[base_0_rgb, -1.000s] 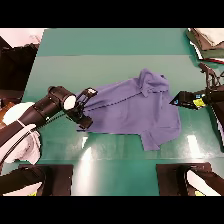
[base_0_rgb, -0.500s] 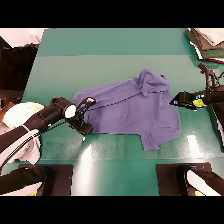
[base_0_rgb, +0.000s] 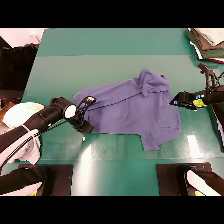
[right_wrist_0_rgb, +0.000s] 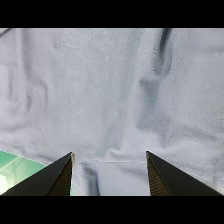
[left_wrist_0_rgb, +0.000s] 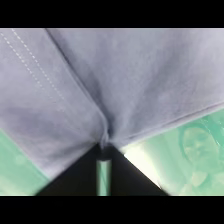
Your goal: Fold the shirts.
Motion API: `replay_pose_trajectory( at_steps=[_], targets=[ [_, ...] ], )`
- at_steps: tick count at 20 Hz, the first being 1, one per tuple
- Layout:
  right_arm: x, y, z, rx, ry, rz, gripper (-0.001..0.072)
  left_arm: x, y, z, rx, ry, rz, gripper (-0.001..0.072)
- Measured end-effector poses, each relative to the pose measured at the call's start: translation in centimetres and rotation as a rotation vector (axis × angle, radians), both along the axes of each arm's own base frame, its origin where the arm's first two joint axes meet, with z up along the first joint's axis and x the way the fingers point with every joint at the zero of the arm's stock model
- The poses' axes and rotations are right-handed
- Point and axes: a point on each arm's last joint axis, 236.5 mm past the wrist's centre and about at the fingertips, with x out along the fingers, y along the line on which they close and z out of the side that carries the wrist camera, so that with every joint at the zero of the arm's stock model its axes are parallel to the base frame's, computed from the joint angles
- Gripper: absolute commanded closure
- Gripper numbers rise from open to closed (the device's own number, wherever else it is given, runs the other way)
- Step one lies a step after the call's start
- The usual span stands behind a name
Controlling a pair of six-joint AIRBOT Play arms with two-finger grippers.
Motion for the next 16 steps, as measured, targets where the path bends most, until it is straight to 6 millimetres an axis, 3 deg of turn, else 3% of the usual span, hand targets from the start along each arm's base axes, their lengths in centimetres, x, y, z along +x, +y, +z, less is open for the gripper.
replay_pose_trajectory(
  at_steps=[2,4,6,12,16],
  targets=[
    [0.0,0.0,0.0,0.0,0.0,0.0,0.0213,0.0,0.0,0.0,0.0,0.0,0.0,0.0677],
    [0.0,0.0,0.0,0.0,0.0,0.0,0.0278,0.1,0.0,0.1,-0.001,-0.002,-0.001,0.0678],
    [-0.1,0.0,0.0,0.001,0.003,0.001,0.0278,0.3,-0.1,0.9,0.0,-0.007,-0.005,0.0678],
    [-2.5,-1.3,-0.1,-0.003,0.029,-0.018,0.0278,3.0,0.3,8.6,-0.032,-0.182,-0.02,0.0677],
    [-6.0,-4.3,-2.9,0.008,0.093,-0.136,0.0248,3.2,1.9,10.8,0.002,-0.235,-0.003,0.0677]
  ],
)
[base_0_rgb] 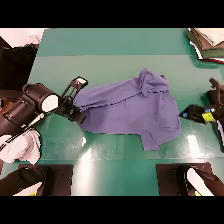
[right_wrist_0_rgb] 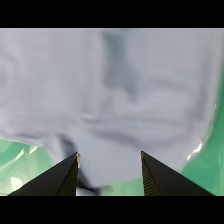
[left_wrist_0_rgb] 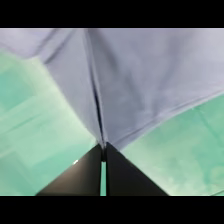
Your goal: Fold the shirts.
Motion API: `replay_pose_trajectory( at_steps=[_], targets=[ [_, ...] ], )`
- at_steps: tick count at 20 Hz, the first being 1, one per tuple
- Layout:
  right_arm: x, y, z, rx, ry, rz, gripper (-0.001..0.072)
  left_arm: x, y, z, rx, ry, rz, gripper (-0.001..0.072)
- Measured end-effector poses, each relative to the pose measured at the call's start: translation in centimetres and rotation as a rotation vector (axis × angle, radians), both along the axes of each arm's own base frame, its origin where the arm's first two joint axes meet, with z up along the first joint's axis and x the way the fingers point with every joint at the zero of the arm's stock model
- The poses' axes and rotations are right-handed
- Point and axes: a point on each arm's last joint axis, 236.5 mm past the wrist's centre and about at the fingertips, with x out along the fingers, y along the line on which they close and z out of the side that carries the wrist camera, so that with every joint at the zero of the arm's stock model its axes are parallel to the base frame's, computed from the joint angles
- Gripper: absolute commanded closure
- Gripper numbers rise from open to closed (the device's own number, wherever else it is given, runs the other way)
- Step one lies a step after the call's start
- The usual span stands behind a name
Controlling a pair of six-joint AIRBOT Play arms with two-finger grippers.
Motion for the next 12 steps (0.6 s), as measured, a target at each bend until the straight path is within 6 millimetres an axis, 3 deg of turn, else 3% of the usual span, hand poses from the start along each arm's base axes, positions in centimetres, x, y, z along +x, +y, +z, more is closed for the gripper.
replay_pose_trajectory(
  at_steps=[6,12],
  targets=[
    [-3.6,-2.6,-6.1,0.062,0.12,-0.149,0.025,0.1,0.8,0.8,0.018,-0.02,0.024,0.0677],
    [-3.8,-3.9,-9.3,0.142,0.199,-0.184,0.0259,0.0,0.8,0.8,0.016,-0.016,0.028,0.0677]
  ],
)
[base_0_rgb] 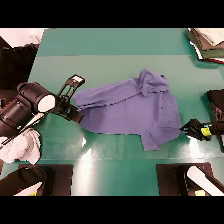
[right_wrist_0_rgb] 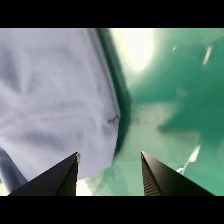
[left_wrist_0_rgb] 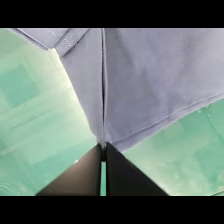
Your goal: Fold the shirts.
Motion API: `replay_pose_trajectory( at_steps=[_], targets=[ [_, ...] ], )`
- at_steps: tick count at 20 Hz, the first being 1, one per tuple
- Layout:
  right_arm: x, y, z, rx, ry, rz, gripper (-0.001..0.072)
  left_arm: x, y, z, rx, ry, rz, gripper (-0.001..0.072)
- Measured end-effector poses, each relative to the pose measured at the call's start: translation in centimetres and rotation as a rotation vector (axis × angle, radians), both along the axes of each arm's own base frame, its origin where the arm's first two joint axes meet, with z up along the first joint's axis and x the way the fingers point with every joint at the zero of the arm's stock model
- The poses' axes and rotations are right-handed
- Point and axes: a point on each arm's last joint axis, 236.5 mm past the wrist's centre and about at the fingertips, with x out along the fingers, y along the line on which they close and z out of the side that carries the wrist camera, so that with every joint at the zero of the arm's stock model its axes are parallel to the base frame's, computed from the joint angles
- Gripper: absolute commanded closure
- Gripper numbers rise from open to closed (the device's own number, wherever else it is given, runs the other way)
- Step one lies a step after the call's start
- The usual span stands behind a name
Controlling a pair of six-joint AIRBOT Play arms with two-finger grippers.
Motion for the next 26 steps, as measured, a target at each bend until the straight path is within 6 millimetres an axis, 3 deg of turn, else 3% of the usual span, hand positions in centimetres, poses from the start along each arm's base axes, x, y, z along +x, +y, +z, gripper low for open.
replay_pose_trajectory(
  at_steps=[3,5,7,11,14,17,19,21,23,26],
  targets=[
    [0.7,0.5,-0.8,0.063,0.018,0.003,0.0265,0.0,0.0,0.0,-0.002,0.001,0.0,0.0677],
    [1.2,1.2,-1.2,0.101,0.028,0.017,0.0425,0.0,-0.1,0.0,-0.003,0.002,0.001,0.0677],
    [1.7,1.4,-1.7,0.097,0.029,0.042,0.0692,0.0,-0.1,0.0,-0.006,0.001,0.009,0.0678],
    [3.0,1.9,-0.9,0.06,-0.036,0.09,0.069,1.3,-0.3,0.9,-0.032,-0.05,0.047,0.0678],
    [6.3,2.1,3.0,0.04,-0.195,0.074,0.0694,4.4,1.3,3.9,-0.073,-0.14,0.135,0.0678],
    [11.2,2.4,11.5,0.039,-0.464,0.043,0.0694,8.7,4.6,9.8,-0.163,-0.288,0.279,0.0678],
    [14.1,2.7,19.1,0.021,-0.674,0.031,0.0694,11.3,7.3,15.5,-0.255,-0.419,0.376,0.0678],
    [15.7,3.0,27.5,-0.028,-0.884,0.028,0.0694,12.8,9.8,22.3,-0.355,-0.572,0.45,0.0677],
    [15.8,3.5,35.8,-0.091,-1.079,0.033,0.0694,12.8,11.6,30.0,-0.459,-0.738,0.486,0.0677],
    [13.6,4.9,47.0,-0.184,-1.335,0.058,0.0694,10.1,12.9,40.3,-0.554,-0.963,0.466,0.0677]
  ],
)
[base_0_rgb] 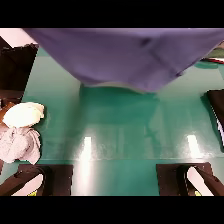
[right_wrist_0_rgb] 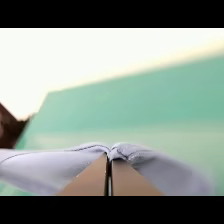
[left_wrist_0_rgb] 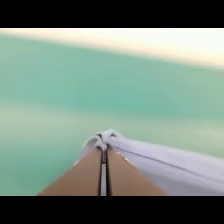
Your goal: Fold the shirts.
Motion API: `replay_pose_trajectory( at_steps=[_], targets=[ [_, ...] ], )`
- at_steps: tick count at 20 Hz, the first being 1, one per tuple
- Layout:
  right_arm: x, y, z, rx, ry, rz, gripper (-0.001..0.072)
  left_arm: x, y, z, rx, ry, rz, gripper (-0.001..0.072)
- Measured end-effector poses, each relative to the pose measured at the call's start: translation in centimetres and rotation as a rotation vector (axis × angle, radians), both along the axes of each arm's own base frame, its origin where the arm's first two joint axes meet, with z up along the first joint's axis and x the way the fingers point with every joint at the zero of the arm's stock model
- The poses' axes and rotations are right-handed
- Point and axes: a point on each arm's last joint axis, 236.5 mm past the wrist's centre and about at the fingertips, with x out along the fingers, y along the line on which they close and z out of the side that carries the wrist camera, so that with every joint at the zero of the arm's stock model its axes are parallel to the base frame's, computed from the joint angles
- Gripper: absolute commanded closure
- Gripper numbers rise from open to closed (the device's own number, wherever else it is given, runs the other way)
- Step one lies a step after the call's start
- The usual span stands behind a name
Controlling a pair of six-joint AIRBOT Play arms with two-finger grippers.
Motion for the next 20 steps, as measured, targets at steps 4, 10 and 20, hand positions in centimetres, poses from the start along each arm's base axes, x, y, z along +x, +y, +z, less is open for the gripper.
replay_pose_trajectory(
  at_steps=[4,10,20],
  targets=[
    [-4.8,1.3,9.6,-0.102,-0.219,-0.038,0.0694,-7.3,-0.4,10.0,0.007,-0.271,-0.032,0.0677],
    [-10.0,0.0,14.6,-0.25,-0.292,-0.238,0.0696,-19.6,-2.5,16.9,0.036,-0.538,-0.122,0.0678],
    [-4.9,-4.3,6.4,-0.146,0.079,-0.187,0.0696,-6.9,-4.2,-0.6,0.016,-0.009,-0.211,0.0677]
  ],
)
